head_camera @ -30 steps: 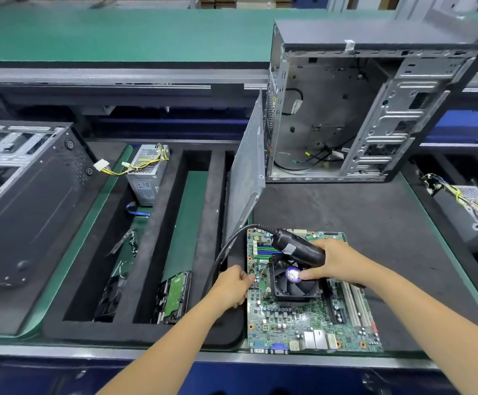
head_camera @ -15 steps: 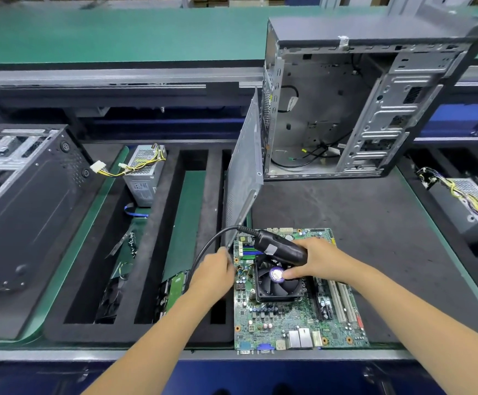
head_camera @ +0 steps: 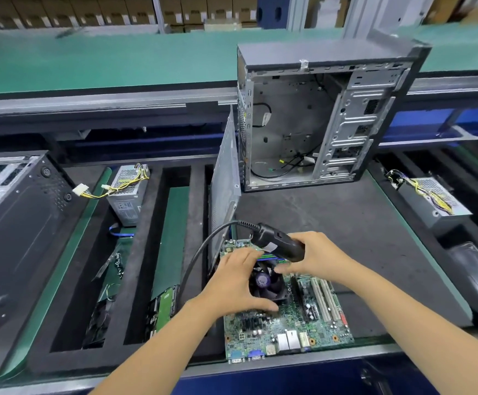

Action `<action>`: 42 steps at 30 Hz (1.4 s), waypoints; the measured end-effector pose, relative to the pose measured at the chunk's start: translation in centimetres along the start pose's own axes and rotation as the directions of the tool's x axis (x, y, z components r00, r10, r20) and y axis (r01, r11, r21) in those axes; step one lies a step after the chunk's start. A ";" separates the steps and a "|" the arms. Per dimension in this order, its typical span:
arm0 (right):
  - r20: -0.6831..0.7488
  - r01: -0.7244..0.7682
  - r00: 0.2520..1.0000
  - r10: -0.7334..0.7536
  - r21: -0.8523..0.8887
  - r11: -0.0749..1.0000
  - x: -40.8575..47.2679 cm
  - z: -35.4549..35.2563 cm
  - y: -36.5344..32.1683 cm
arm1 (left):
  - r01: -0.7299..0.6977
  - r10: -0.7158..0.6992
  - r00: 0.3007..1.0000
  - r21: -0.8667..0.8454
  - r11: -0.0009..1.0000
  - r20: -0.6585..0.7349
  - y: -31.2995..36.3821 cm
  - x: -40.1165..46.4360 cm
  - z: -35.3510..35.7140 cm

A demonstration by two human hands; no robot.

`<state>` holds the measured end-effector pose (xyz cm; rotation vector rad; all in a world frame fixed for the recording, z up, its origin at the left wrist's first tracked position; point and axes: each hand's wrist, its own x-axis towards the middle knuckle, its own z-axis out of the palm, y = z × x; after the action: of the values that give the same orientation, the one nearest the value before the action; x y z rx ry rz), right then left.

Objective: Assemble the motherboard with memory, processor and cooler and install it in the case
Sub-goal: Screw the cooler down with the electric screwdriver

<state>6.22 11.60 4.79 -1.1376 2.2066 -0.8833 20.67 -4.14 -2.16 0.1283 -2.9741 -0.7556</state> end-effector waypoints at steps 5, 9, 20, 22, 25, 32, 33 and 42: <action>-0.127 0.065 0.991 -0.043 0.175 0.983 -0.5 -1.2 -1.3 | 0.008 -0.007 0.998 -0.025 1.000 0.066 0.2 0.4 -0.1; -0.229 0.097 0.973 -0.028 0.292 0.952 -0.6 -2.2 -2.9 | 0.029 -0.031 0.996 0.019 0.999 0.082 0.2 0.4 0.0; -0.336 0.293 0.930 -0.151 0.427 0.856 -0.5 -4.1 -8.7 | 0.049 -0.084 0.971 0.159 0.986 0.222 0.6 1.6 -0.9; -0.335 0.304 0.929 -0.159 0.441 0.844 -0.4 -4.1 -9.3 | 0.047 -0.092 0.964 0.181 0.982 0.251 0.5 1.5 -0.9; -0.323 0.307 0.932 -0.168 0.452 0.837 -0.1 -3.5 -9.9 | 0.051 -0.108 0.960 0.217 0.975 0.260 -0.7 0.5 -1.1; -0.251 0.280 0.951 -0.179 0.460 0.842 1.1 0.1 -12.6 | 0.098 -0.156 0.954 0.224 0.970 0.256 -4.5 -2.9 -4.0; -0.249 0.281 0.951 -0.184 0.444 0.851 1.4 0.7 -13.3 | 0.100 -0.161 0.954 0.238 0.966 0.254 -5.0 -3.6 -4.5; -0.321 0.257 0.940 -0.119 0.433 0.864 3.9 7.4 -19.8 | 0.144 -0.175 0.958 0.151 0.978 0.225 -10.7 -9.0 -8.1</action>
<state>19.36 -2.75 13.93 -1.0441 1.9379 -1.6567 30.97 -16.49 -0.58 0.3111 -3.2752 -0.6266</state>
